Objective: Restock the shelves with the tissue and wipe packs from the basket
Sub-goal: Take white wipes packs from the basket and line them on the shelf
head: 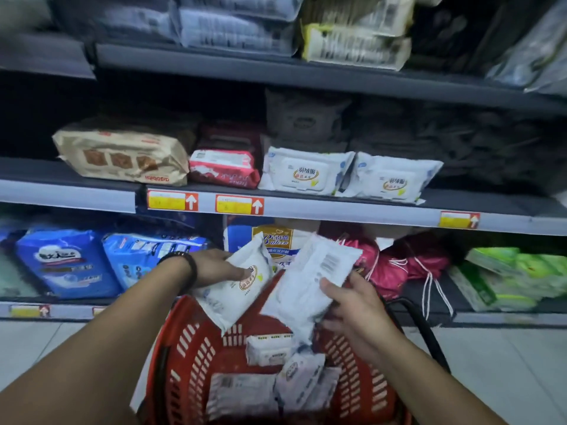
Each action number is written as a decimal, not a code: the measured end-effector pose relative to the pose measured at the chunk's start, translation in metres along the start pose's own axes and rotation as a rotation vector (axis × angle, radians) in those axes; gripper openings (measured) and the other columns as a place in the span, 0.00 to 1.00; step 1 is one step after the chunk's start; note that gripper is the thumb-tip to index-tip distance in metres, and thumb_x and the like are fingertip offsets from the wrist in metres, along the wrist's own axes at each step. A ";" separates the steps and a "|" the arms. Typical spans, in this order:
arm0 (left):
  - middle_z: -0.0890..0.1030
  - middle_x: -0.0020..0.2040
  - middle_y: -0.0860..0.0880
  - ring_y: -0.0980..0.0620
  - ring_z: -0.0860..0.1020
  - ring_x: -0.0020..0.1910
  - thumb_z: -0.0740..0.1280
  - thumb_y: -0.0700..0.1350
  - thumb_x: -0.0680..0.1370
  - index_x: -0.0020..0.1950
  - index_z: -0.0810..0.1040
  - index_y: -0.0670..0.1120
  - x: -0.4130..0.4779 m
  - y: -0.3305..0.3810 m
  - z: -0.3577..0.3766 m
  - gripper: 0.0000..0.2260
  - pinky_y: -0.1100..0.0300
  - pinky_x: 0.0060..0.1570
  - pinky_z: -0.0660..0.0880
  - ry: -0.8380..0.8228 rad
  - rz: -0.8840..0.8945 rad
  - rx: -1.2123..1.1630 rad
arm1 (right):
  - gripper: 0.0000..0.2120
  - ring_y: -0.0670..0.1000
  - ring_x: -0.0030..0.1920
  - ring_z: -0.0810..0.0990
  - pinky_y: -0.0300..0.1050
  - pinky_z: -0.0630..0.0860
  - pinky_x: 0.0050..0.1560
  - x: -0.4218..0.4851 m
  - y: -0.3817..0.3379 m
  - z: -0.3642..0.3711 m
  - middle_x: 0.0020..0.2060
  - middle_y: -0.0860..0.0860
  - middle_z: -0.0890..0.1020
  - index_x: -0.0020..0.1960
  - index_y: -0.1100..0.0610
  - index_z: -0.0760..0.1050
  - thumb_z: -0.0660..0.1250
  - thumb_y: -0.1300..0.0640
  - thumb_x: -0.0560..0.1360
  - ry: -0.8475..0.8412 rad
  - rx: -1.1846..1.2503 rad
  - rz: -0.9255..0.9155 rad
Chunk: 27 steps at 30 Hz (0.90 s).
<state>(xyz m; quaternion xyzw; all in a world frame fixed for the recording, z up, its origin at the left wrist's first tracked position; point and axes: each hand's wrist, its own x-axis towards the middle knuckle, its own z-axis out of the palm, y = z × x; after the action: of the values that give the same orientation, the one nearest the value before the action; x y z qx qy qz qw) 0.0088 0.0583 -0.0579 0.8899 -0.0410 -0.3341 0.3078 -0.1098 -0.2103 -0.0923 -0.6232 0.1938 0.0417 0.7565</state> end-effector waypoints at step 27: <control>0.86 0.61 0.44 0.41 0.85 0.60 0.77 0.69 0.68 0.71 0.77 0.48 -0.021 0.062 0.045 0.38 0.40 0.69 0.75 -0.128 0.318 -0.673 | 0.26 0.54 0.46 0.90 0.50 0.86 0.46 -0.003 -0.034 0.017 0.49 0.55 0.88 0.65 0.51 0.76 0.82 0.61 0.71 0.048 -0.197 -0.272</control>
<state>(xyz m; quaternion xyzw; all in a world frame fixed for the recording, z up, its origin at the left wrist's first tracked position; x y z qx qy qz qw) -0.0271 -0.0096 -0.0364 0.6987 -0.0856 -0.3321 0.6278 -0.0982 -0.2012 -0.0570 -0.7157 0.1207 -0.0574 0.6855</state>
